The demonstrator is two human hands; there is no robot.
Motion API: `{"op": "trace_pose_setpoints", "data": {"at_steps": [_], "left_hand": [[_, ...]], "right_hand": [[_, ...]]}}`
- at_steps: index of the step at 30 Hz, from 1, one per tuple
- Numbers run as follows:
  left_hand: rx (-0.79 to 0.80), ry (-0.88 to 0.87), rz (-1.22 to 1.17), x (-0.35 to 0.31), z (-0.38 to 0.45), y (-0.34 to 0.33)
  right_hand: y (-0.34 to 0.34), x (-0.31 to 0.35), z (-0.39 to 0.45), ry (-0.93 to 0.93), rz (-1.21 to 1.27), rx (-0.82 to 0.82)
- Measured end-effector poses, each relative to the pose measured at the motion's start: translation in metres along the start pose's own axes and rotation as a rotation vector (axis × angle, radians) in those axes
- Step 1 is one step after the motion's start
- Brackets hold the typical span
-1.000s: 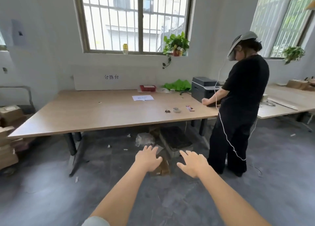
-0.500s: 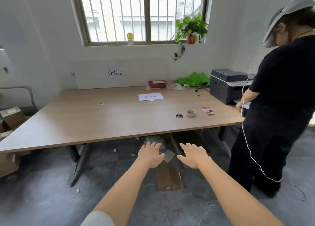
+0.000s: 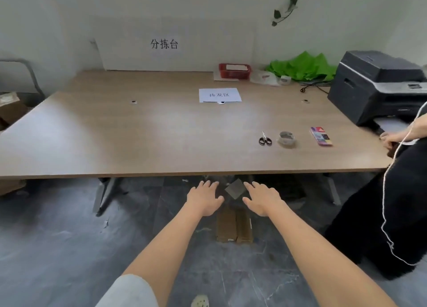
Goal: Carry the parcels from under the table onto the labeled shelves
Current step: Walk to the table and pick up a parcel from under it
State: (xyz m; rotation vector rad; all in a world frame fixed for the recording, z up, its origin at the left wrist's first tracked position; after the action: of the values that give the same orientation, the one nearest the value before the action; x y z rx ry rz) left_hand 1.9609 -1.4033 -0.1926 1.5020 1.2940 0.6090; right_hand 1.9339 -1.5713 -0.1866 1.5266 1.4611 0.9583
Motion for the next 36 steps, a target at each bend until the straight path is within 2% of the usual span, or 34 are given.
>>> {"op": "trace_pose_setpoints", "data": {"at_steps": [5, 10, 16, 23, 26, 29, 36], "left_hand": [[0.089, 0.007, 0.02, 0.03, 0.089, -0.047], [0.179, 0.015, 0.029, 0.056, 0.169, -0.131], [0.249, 0.064, -0.057, 0.093, 0.266, -0.28], [0.272, 0.109, -0.004, 0.133, 0.401, -0.486], [0.256, 0.178, -0.132, 0.153, 0.465, -0.559], [0.211, 0.262, -0.427, 0.17, 0.516, -0.612], [0.217, 0.394, -0.7, 0.156, 0.52, -0.619]], "right_hand": [[-0.039, -0.004, 0.089, -0.011, 0.018, 0.067], [-0.13, -0.01, 0.168, -0.009, 0.115, 0.183], [-0.297, -0.026, 0.273, -0.073, 0.377, 0.27], [-0.505, -0.055, 0.403, -0.212, 0.54, 0.292], [-0.574, -0.073, 0.46, -0.255, 0.612, 0.245], [-0.598, -0.077, 0.495, -0.273, 0.754, 0.209], [-0.623, -0.063, 0.509, -0.343, 0.893, 0.236]]}}
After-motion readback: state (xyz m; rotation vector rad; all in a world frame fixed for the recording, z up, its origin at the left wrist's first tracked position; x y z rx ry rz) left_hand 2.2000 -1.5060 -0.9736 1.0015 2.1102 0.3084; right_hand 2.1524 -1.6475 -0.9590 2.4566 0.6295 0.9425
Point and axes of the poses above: each hand's wrist, its own z-axis towards the middle knuckle, its own y-axis out of the back of the hand, x = y × z, the point moved 4 cm from there along z, towards the middle knuckle, and after that the axes turned 1 degree about -y, right-handed, at the moved point
